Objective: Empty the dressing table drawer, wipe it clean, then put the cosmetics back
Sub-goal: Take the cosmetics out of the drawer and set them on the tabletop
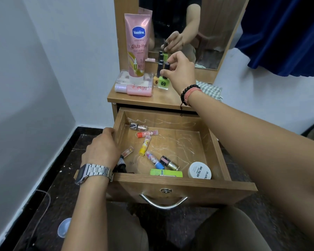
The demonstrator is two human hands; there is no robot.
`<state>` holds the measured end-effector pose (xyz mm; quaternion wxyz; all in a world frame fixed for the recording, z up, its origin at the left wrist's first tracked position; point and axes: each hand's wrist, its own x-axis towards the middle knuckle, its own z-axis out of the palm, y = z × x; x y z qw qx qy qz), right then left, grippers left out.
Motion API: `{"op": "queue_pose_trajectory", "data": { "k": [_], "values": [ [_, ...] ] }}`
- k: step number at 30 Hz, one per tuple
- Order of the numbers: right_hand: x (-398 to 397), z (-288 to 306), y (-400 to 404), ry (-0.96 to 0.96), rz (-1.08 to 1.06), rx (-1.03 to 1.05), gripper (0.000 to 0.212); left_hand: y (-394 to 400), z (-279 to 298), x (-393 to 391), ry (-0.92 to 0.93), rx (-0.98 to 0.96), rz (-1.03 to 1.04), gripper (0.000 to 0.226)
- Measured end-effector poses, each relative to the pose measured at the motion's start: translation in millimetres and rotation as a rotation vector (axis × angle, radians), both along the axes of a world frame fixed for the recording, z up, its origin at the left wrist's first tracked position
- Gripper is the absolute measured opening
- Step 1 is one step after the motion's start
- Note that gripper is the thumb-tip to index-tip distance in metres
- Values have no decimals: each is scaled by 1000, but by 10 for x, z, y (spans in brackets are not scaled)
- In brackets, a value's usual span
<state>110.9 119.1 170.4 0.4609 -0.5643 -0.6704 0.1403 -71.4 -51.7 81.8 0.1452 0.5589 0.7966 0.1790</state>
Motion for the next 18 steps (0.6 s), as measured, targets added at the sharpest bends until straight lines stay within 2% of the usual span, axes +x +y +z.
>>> {"op": "queue_pose_trajectory", "data": {
  "k": [10, 15, 18],
  "values": [
    [-177, -121, 210, -130, -38, -7, 25, 27, -31, -15, -1, 6, 6, 46],
    [-187, -174, 230, -125, -42, 0, 25, 10, -28, -12, -3, -3, 11, 46],
    [-195, -159, 190, -143, -72, 99, 30, 14, -32, -13, -1, -5, 11, 46]
  ]
}}
